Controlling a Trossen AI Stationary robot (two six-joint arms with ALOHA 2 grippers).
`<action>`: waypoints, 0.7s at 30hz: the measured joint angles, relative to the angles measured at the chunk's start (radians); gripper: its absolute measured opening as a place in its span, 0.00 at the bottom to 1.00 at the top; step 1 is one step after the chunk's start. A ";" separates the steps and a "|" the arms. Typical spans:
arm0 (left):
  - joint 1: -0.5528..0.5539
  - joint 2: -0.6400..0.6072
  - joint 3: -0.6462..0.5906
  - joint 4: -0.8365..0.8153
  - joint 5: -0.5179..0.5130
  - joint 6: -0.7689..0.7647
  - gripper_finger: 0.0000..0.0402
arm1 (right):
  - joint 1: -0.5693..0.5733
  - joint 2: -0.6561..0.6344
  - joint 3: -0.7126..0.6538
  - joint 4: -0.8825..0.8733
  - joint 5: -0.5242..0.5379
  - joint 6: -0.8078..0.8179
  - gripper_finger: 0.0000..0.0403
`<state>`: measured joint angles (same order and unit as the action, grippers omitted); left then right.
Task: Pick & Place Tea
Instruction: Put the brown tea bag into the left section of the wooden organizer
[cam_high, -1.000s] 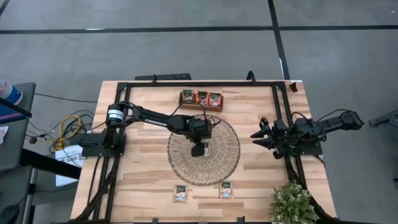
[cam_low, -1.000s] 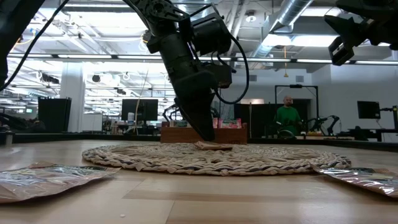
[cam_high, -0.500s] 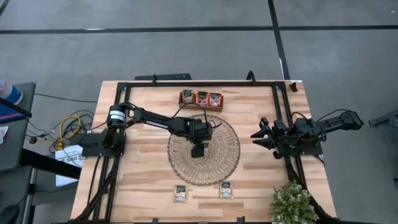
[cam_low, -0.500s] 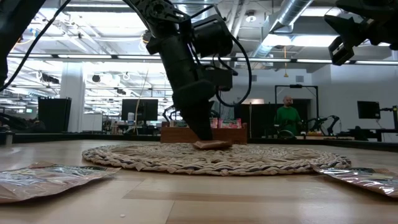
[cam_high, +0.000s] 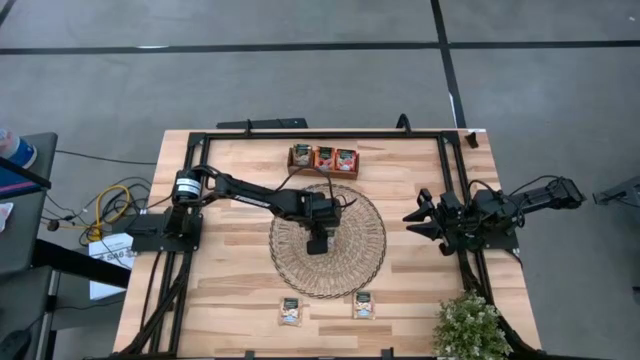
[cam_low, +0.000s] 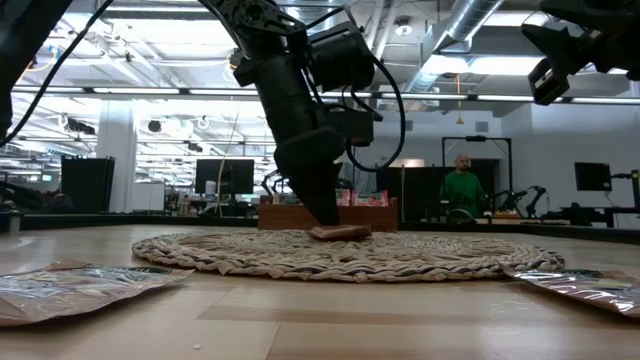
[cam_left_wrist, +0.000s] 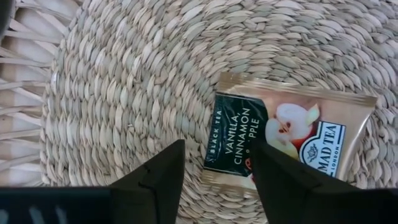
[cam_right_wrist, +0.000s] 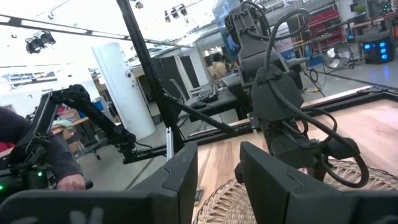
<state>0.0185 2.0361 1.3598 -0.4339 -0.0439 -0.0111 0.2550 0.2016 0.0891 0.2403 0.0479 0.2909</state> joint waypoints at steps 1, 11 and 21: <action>0.000 0.000 0.000 -0.001 -0.003 0.000 0.41 | 0.000 0.000 0.000 0.000 0.000 0.000 0.28; 0.000 0.000 0.000 -0.001 -0.010 -0.001 0.28 | 0.000 0.000 0.000 0.000 0.000 0.000 0.28; 0.000 0.000 0.000 0.000 -0.025 -0.004 0.13 | 0.000 0.000 0.000 0.000 0.000 0.000 0.28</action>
<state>0.0189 2.0361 1.3598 -0.4339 -0.0689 -0.0147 0.2550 0.2016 0.0891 0.2405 0.0479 0.2905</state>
